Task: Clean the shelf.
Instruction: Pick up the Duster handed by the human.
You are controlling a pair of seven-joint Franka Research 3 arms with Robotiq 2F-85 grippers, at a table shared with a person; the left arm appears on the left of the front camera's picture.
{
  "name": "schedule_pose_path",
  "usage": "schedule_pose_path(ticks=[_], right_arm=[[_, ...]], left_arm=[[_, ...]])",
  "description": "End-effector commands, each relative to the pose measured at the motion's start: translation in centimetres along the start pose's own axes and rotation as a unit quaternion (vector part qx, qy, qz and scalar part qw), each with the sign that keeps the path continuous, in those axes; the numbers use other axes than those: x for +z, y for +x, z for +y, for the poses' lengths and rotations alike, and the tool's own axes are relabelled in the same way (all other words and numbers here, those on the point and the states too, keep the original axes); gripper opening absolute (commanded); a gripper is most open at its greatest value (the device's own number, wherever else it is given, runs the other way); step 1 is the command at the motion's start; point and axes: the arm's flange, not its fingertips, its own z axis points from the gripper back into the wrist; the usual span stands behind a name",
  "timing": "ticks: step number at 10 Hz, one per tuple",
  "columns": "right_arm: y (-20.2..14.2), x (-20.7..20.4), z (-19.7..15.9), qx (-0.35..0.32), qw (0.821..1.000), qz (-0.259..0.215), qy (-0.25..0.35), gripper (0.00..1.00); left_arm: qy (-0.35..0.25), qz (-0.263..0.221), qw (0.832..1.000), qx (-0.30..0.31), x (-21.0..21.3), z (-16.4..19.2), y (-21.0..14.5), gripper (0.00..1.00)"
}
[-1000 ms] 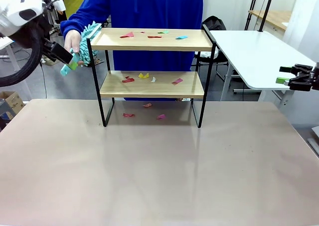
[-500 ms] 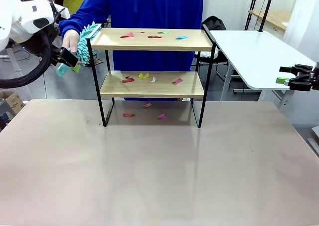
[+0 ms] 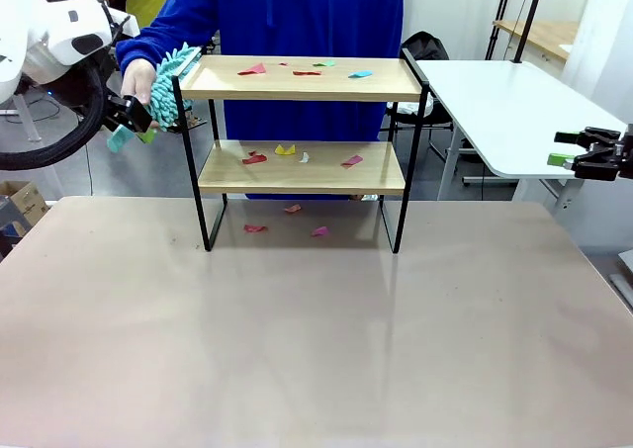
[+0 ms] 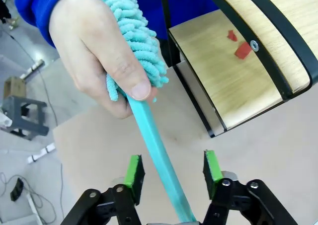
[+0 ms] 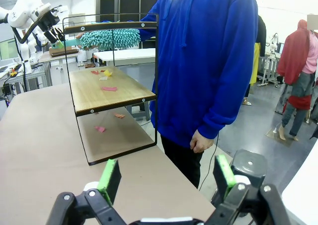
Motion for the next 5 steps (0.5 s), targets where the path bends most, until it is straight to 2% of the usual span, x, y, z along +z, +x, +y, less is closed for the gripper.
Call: schedule_pose_path(ticks=[1, 3, 5], right_arm=[[0.31, -0.12, 0.13, 0.002, 1.0, -0.002, 0.0, 1.0], [0.31, -0.12, 0.13, 0.002, 1.0, -0.002, 0.0, 1.0], [0.31, -0.12, 0.13, 0.002, 1.0, -0.002, 0.0, 1.0]], left_arm=[[0.019, 0.012, 1.0, 0.009, 0.37, -0.18, 0.3, 0.0], [0.039, 0.017, 0.999, 0.007, 0.3, -0.28, 0.31, 0.02], [0.054, 0.018, 0.998, 0.016, 0.33, -0.19, 0.41, 0.0]])
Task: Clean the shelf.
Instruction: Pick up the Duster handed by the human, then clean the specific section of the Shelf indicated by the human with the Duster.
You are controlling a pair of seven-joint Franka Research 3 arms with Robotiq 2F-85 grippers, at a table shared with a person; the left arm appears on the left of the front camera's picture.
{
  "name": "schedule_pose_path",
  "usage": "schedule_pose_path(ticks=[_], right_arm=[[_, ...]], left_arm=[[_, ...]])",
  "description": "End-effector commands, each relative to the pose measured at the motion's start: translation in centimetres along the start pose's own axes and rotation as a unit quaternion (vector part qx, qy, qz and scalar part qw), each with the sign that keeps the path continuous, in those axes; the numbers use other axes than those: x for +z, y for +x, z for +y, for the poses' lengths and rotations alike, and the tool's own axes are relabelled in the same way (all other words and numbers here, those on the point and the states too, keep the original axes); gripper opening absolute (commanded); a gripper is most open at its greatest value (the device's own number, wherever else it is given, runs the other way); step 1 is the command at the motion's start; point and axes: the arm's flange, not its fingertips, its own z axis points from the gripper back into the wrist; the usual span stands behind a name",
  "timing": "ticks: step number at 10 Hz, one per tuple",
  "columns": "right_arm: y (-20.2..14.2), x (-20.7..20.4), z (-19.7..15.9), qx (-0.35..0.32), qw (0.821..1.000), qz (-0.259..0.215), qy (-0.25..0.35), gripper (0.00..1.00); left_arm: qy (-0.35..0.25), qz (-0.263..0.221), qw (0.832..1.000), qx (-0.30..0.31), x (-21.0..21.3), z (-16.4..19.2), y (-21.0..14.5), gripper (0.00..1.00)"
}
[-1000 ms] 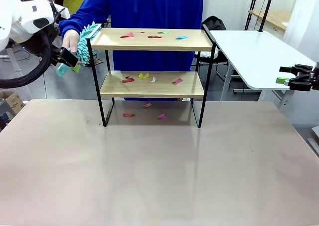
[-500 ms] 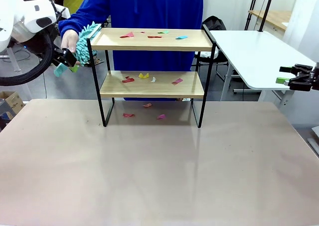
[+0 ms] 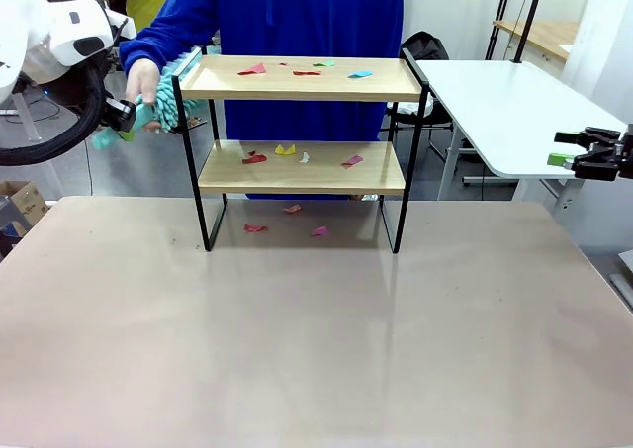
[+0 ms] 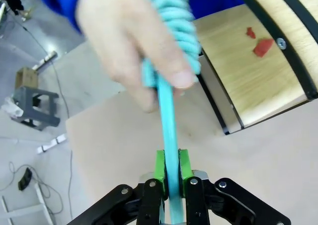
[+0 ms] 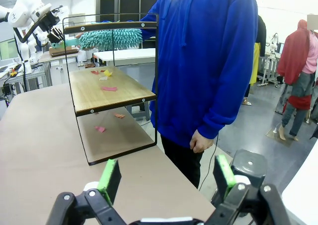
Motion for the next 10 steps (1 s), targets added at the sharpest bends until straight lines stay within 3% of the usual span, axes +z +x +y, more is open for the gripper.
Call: schedule_pose_path(ticks=[1, 5, 6, 10], right_arm=[[0.31, -0.12, 0.13, 0.002, 1.0, -0.002, 0.0, 1.0], [0.31, -0.12, 0.13, 0.002, 1.0, -0.002, 0.0, 1.0], [0.31, -0.12, 0.13, 0.002, 1.0, -0.002, 0.0, 1.0], [0.31, -0.12, 0.13, 0.002, 1.0, -0.002, 0.0, 1.0]], left_arm=[[0.029, 0.006, 0.999, 0.029, 0.38, -0.48, 0.46, 0.0], [0.036, 0.013, 0.997, 0.062, 0.32, -0.02, -0.16, 0.0], [0.02, 0.01, 0.999, 0.032, -0.08, 0.14, -0.11, 0.0], [0.02, 0.01, 0.999, 0.032, -0.08, 0.14, -0.11, 0.0]])
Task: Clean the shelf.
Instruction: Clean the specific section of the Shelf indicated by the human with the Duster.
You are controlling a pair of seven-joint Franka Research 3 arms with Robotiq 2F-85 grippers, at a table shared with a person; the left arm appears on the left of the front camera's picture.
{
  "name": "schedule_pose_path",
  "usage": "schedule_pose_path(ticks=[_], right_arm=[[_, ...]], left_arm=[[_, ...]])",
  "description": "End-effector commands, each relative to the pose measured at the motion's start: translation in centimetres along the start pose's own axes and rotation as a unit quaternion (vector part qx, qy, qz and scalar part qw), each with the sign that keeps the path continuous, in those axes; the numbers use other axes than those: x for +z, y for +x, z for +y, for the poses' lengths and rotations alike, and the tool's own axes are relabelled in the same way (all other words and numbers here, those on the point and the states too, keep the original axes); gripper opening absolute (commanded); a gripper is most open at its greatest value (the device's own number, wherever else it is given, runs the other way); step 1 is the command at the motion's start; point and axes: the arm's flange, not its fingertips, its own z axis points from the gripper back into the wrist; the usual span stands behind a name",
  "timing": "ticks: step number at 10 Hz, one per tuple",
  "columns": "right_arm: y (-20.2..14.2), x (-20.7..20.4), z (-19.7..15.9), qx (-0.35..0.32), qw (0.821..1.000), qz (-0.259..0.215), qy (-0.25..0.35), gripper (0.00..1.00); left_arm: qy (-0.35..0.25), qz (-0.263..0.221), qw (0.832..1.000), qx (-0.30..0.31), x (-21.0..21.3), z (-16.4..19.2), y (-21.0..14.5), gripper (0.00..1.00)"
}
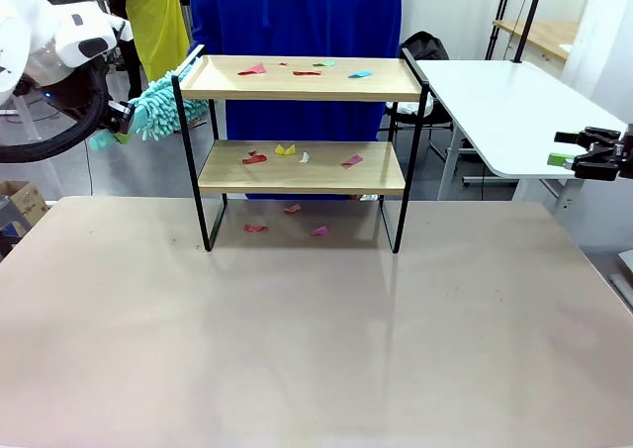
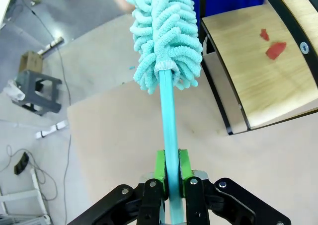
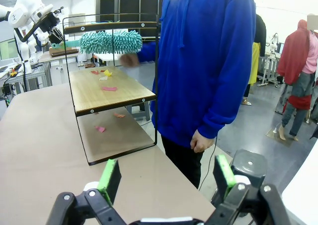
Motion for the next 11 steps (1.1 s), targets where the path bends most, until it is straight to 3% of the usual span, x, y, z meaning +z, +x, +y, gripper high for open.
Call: schedule_pose_path(ticks=[1, 2, 4, 6, 7, 11], right_arm=[[0.3, -0.1, 0.1, 0.002, 1.0, -0.002, 0.0, 1.0], [0.3, -0.1, 0.1, 0.002, 1.0, -0.002, 0.0, 1.0], [0.3, -0.1, 0.1, 0.002, 1.0, -0.002, 0.0, 1.0], [0.3, -0.1, 0.1, 0.002, 1.0, -0.002, 0.0, 1.0], [0.3, -0.1, 0.1, 0.002, 1.0, -0.002, 0.0, 1.0], [0.3, -0.1, 0.1, 0.002, 1.0, -0.002, 0.0, 1.0]], left_arm=[[0.002, -0.004, 1.0, -0.006, 0.2, 0.3, 0.1, 0.0], [0.0, 0.0, 1.0, 0.0, 0.0, 0.0, 0.0, 0.13], [0.028, 0.02, 0.998, -0.057, 4.8, 4.4, -0.9, 0.13], [0.043, 0.057, 0.984, -0.162, 9.3, 7.8, -1.6, 0.13], [0.079, 0.094, 0.965, -0.231, 11.2, 8.9, -2.4, 0.13], [0.029, 0.164, 0.889, -0.427, 16.2, 11.0, -5.9, 0.13]])
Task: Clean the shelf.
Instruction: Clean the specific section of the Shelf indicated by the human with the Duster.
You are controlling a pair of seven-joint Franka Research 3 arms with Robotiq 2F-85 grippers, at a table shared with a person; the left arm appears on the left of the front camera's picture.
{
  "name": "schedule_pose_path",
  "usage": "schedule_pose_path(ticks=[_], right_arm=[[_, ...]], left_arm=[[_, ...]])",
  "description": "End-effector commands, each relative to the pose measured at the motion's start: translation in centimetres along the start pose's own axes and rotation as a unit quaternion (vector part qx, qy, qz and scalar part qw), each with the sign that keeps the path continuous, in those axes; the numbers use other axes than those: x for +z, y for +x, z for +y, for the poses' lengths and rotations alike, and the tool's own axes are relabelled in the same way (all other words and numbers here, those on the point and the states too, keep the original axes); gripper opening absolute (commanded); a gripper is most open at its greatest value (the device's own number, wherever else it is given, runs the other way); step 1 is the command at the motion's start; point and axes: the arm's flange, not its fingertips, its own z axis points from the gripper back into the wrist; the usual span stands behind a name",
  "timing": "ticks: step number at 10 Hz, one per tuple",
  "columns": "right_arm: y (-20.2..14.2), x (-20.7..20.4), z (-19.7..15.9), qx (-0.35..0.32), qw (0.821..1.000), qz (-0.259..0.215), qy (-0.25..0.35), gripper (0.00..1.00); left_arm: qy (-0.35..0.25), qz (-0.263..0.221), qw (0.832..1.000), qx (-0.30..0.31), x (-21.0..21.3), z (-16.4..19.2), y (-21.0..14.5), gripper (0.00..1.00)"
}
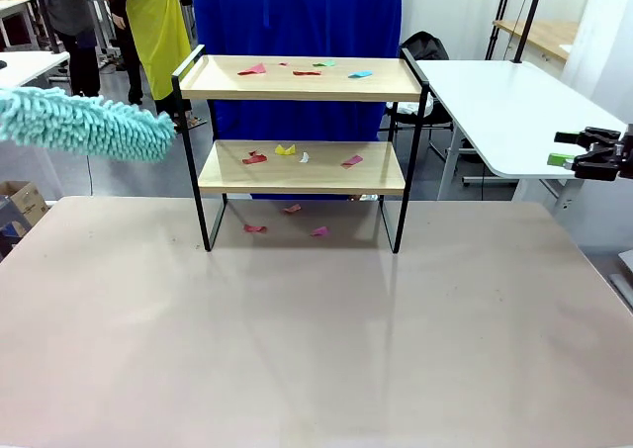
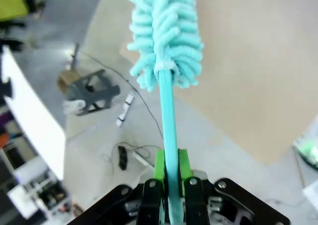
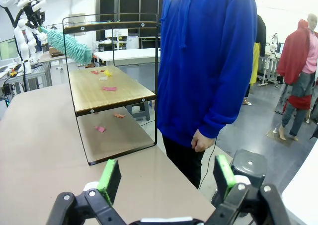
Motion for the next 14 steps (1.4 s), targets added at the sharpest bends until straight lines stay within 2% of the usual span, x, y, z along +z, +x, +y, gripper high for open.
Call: schedule_pose_path(ticks=[1, 4, 5, 6, 7, 8, 9, 14], right_arm=[[0.3, -0.1, 0.1, 0.002, 1.0, -0.002, 0.0, 1.0], [0.3, -0.1, 0.1, 0.002, 1.0, -0.002, 0.0, 1.0], [0.3, -0.1, 0.1, 0.002, 1.0, -0.002, 0.0, 1.0], [0.3, -0.1, 0.1, 0.002, 1.0, -0.002, 0.0, 1.0], [0.3, -0.1, 0.1, 0.002, 1.0, -0.002, 0.0, 1.0], [0.3, -0.1, 0.1, 0.002, 1.0, -0.002, 0.0, 1.0], [0.3, -0.1, 0.1, 0.002, 1.0, -0.002, 0.0, 1.0], [0.3, -0.1, 0.1, 0.002, 1.0, -0.002, 0.0, 1.0]], left_arm=[[0.019, 0.011, 0.991, -0.133, 1.0, -1.6, -1.4, 0.13], [-0.057, 0.009, 0.964, -0.26, 2.4, -6.1, -2.2, 0.13], [-0.086, 0.011, 0.954, -0.286, 2.1, -7.5, -1.7, 0.13], [-0.086, 0.021, 0.947, -0.31, 1.3, -8.7, -1.1, 0.13], [-0.095, 0.015, 0.946, -0.31, 0.8, -9.2, -0.6, 0.13], [-0.079, 0.012, 0.962, -0.261, 0.4, -8.9, 0.3, 0.13], [-0.094, 0.018, 0.949, -0.299, 1.1, -9.2, -0.8, 0.13], [-0.094, 0.018, 0.949, -0.299, 1.1, -9.2, -0.8, 0.13]])
